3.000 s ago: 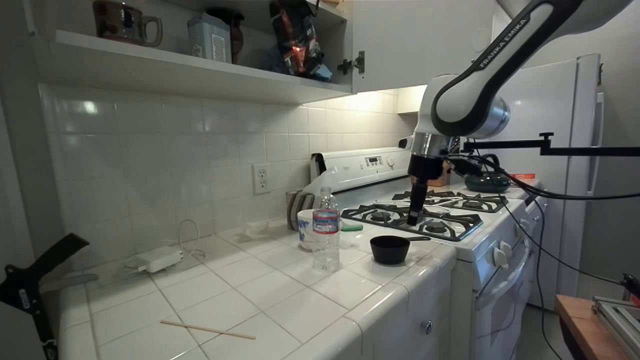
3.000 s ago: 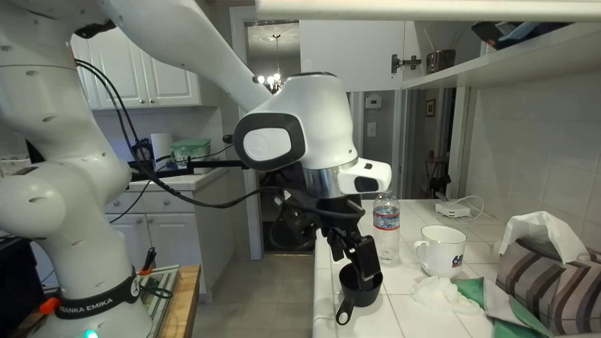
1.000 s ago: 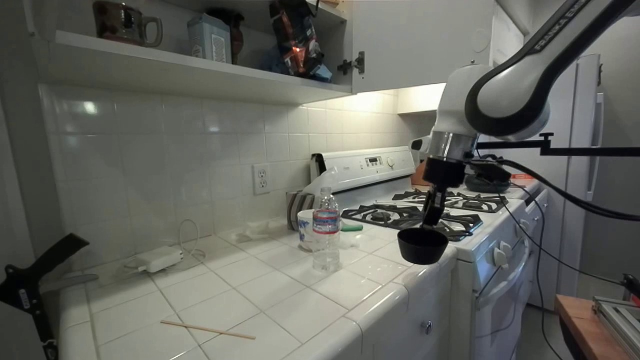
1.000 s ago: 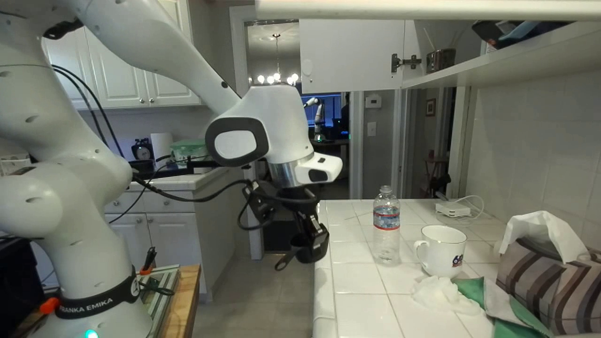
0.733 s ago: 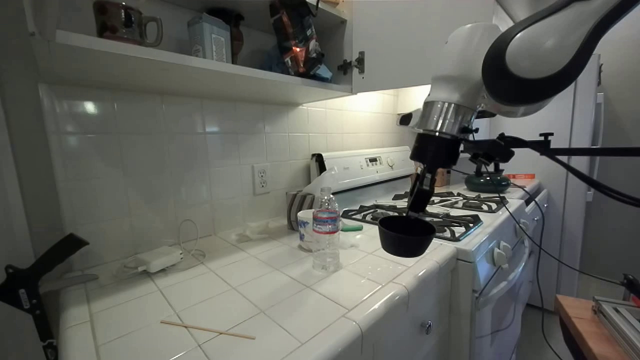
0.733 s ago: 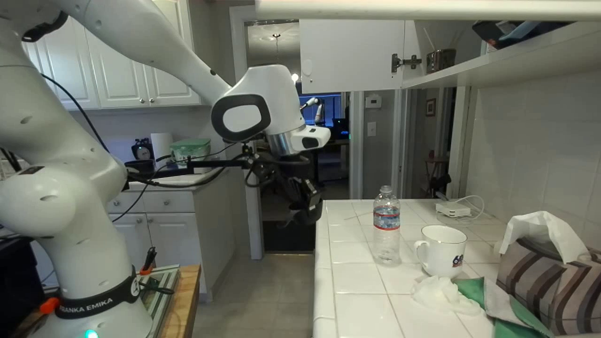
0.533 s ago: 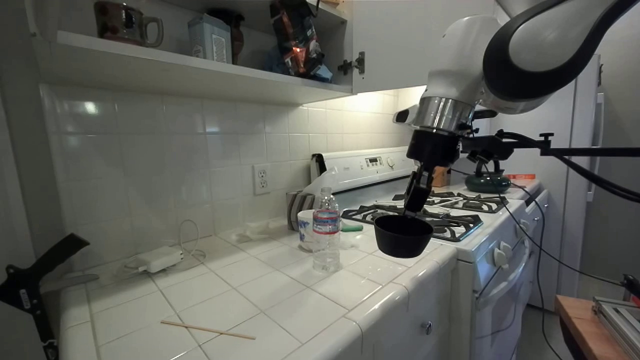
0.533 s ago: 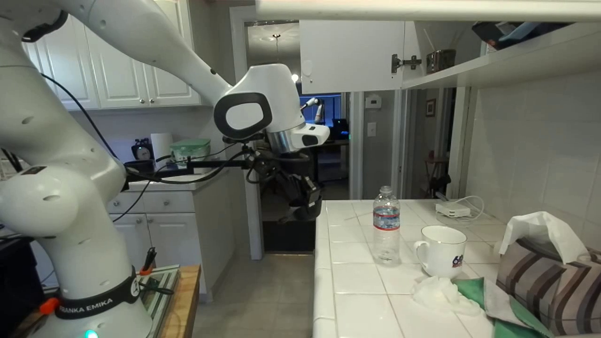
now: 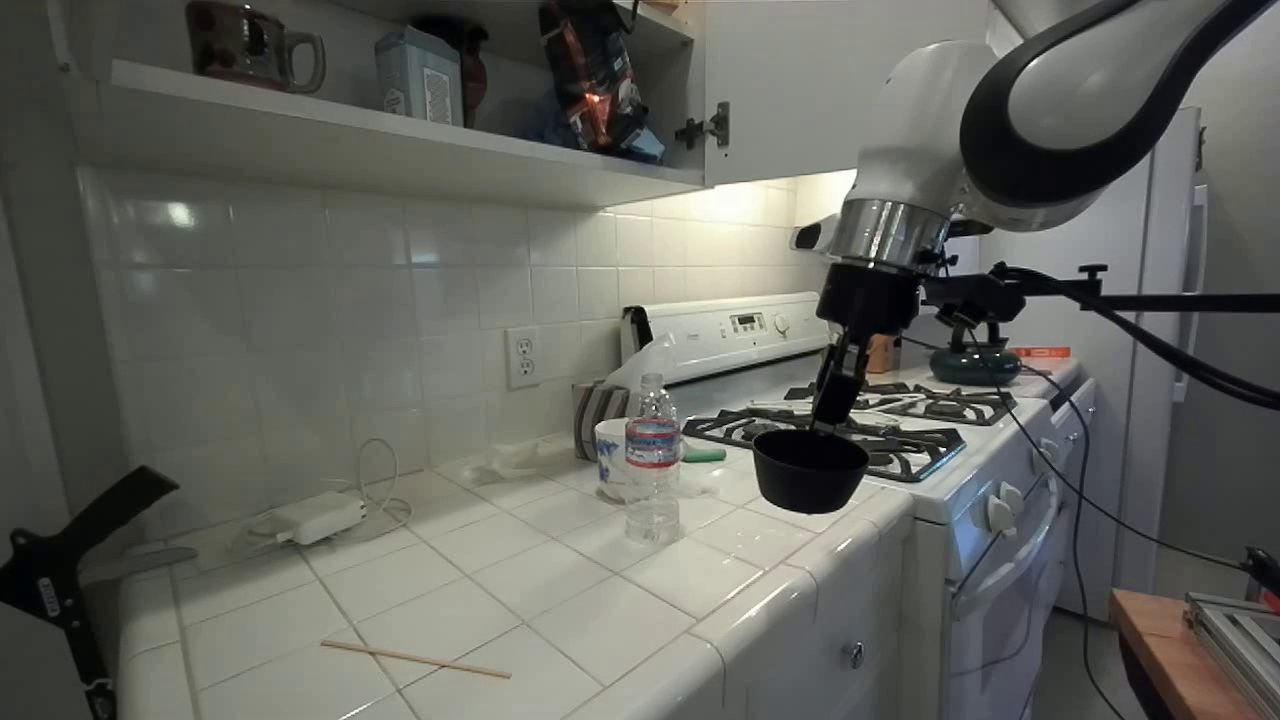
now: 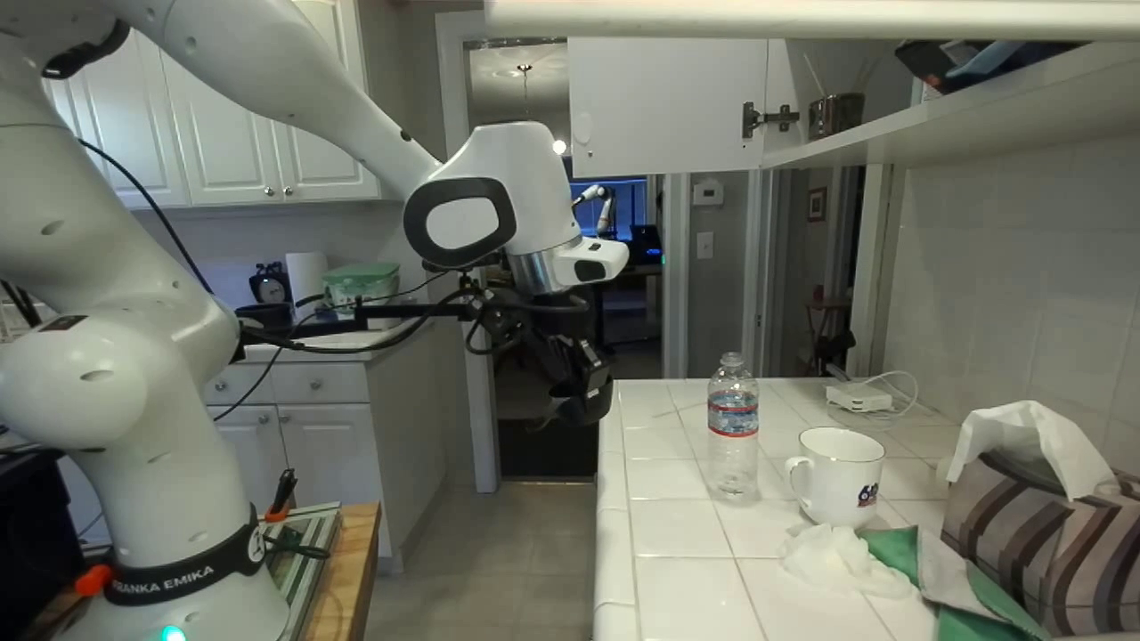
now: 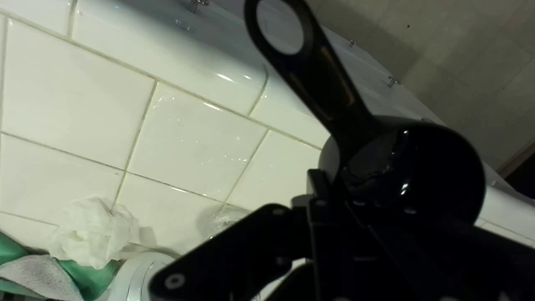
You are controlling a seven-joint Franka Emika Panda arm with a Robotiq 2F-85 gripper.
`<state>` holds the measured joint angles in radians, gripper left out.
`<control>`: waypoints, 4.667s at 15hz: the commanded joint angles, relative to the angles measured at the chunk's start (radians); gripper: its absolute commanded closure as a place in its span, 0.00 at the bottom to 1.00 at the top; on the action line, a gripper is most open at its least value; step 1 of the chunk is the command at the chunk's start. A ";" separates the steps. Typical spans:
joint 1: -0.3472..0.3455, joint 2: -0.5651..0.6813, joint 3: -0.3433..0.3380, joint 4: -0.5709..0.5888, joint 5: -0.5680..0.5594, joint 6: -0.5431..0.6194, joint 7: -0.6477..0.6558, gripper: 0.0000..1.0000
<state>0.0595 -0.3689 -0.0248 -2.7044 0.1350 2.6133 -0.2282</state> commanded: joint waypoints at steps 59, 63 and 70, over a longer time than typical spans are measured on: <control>0.108 1.380 0.138 1.954 -0.168 -0.571 0.375 0.24; 0.073 1.267 0.122 1.807 -0.188 -0.495 0.342 0.01; 0.070 1.066 0.045 1.518 -0.293 -0.452 0.298 0.00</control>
<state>0.1194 0.8378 0.0552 -0.9884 -0.0952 2.1038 0.0765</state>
